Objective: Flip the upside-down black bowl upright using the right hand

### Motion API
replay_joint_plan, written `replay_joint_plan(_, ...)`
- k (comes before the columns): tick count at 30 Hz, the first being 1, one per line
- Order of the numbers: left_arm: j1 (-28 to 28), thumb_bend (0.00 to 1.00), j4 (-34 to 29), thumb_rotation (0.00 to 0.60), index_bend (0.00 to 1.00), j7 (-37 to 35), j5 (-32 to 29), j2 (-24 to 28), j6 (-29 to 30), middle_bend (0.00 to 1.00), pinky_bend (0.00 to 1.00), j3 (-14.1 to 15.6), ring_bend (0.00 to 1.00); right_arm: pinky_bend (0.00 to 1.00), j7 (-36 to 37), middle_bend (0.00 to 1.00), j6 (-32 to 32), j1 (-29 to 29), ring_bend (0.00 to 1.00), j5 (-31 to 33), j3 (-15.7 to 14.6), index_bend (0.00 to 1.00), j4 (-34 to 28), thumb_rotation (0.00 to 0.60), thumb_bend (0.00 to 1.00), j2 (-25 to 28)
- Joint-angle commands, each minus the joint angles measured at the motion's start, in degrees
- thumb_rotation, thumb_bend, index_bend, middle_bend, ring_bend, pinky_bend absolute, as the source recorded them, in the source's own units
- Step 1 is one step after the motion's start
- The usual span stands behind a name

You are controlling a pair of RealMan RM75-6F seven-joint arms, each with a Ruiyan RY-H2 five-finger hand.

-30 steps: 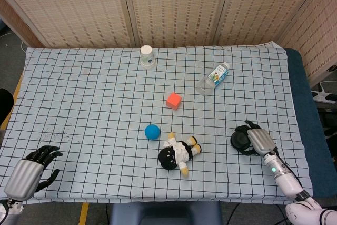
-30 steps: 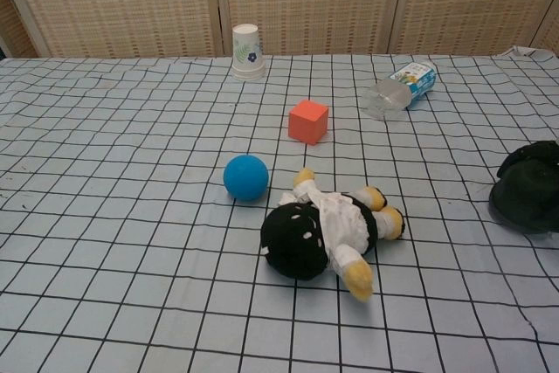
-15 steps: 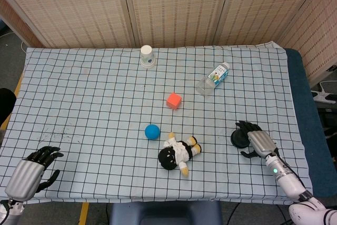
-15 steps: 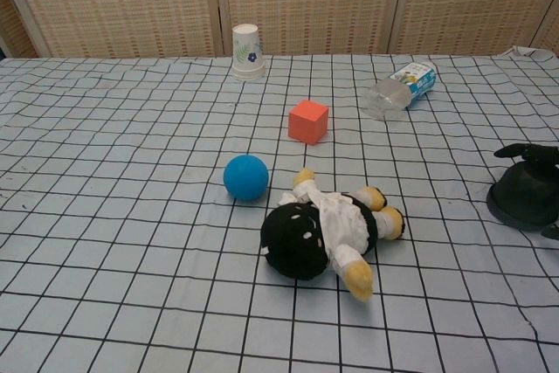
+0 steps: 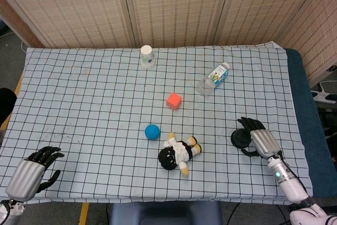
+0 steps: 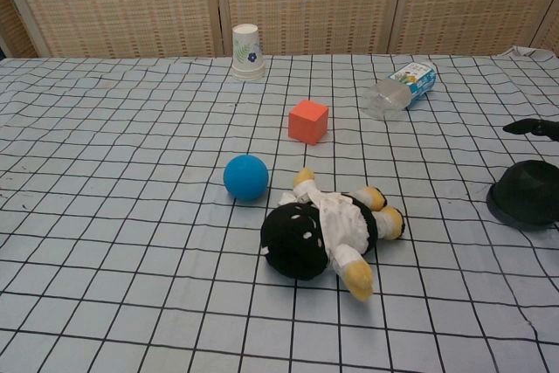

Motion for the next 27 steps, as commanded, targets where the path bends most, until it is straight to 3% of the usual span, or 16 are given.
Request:
replay_joint_plan(1, -0.03, 0.36, -0.02, 0.600, 0.33, 0.01, -0.12, -0.01, -0.05, 0.26, 0.45, -0.07, 0.22, 0.07, -0.90, 0.08, -0.73, 0.12, 0.00, 0.74, 0.31, 0.08, 1.05, 0.600, 0.13, -0.98)
replay_joint_plan(4, -0.04, 0.37, -0.02, 0.600, 0.33, 0.00, -0.27, 0.02, -0.18, 0.26, 0.45, -0.08, 0.22, 0.11, -0.27, 0.13, -1.29, 0.51, 0.02, 0.74, 0.58, 0.12, 2.08, 0.600, 0.13, -1.97)
replay_joint_plan(14, -0.01, 0.36, 0.06, 0.600, 0.33, -0.27, -0.11, 0.10, 0.05, 0.26, 0.45, -0.01, 0.22, 0.29, 2.96, 0.34, 3.22, -0.19, 0.24, -2.41, 1.01, 0.32, 4.73, 0.600, 0.13, -4.13)
replay_joint_plan(27, -0.05, 0.36, 0.02, 0.600, 0.33, 0.03, -0.05, 0.02, -0.11, 0.26, 0.45, 0.06, 0.22, 0.32, 2.86, 0.36, 4.97, -0.72, 0.27, -2.96, 1.35, 0.35, 5.05, 0.600, 0.13, -4.03)
